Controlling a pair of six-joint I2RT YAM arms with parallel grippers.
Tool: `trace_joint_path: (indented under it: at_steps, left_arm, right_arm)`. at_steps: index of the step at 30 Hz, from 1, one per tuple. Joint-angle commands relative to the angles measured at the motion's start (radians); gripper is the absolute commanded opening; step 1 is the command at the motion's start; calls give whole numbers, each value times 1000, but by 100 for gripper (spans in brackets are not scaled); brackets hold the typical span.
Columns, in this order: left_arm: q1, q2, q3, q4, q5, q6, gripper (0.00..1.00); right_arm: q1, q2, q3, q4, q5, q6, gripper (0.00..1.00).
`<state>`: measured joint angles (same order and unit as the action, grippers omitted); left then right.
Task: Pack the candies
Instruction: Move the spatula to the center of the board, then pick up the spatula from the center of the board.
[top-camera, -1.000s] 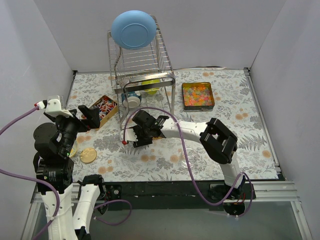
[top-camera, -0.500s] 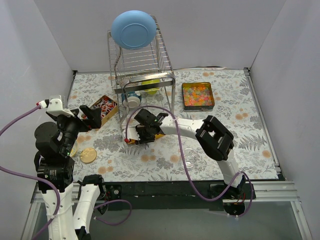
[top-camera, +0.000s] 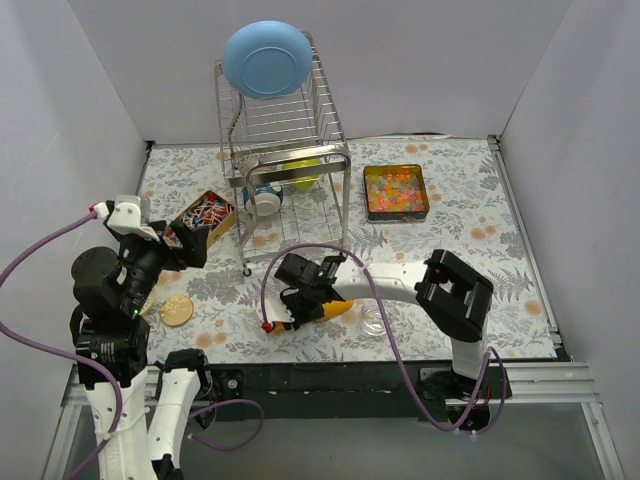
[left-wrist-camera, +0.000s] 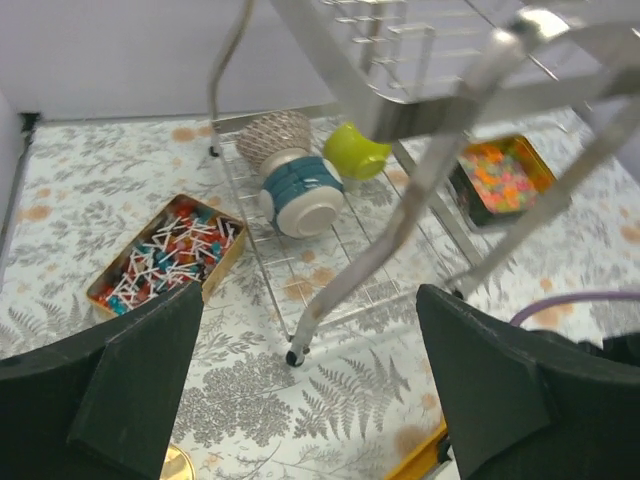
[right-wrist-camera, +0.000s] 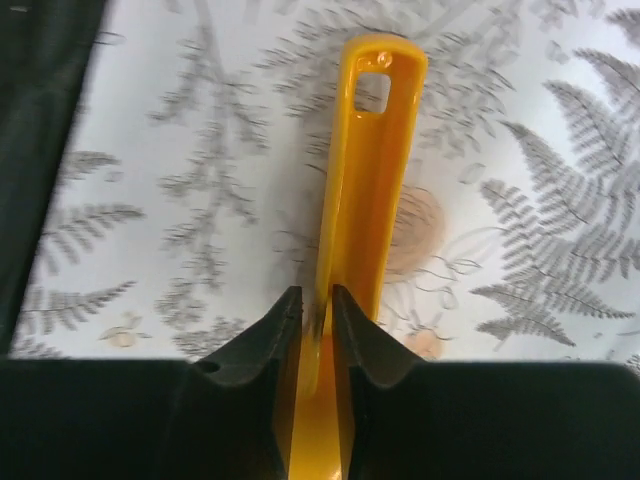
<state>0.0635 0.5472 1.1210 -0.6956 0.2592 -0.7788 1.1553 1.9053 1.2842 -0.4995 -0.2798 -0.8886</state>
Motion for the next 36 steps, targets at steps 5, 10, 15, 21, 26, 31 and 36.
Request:
trace_joint_path:
  at_steps: [5,10,15,21,26,31,36]
  left_arm:
    - [5,-65,88,-359,752,389,90]
    - [9,-3,86,-639,864,741,95]
    - [71,105,85,-686,968,923,97]
    - [53,111,8,-626,988,1109,98]
    - [27,129,-46,93,809,465,98]
    - [-50,350,176,472,562,39,96]
    - [-289,597,511,488,338,-77,91]
  right_arm:
    - [12,-215,59,-90,59,108,55]
    - [-83,-349,150,-195,16,265,69]
    - [-239,-475,207,-253,23,375,70]
    - [-399,-624,169,-281,112,352,70]
    - [-583,-684,181,-264,125,372,70]
    - [-686,-712,147,-203,212,416,72]
    - [-735,-713,121,-156,214,447,73]
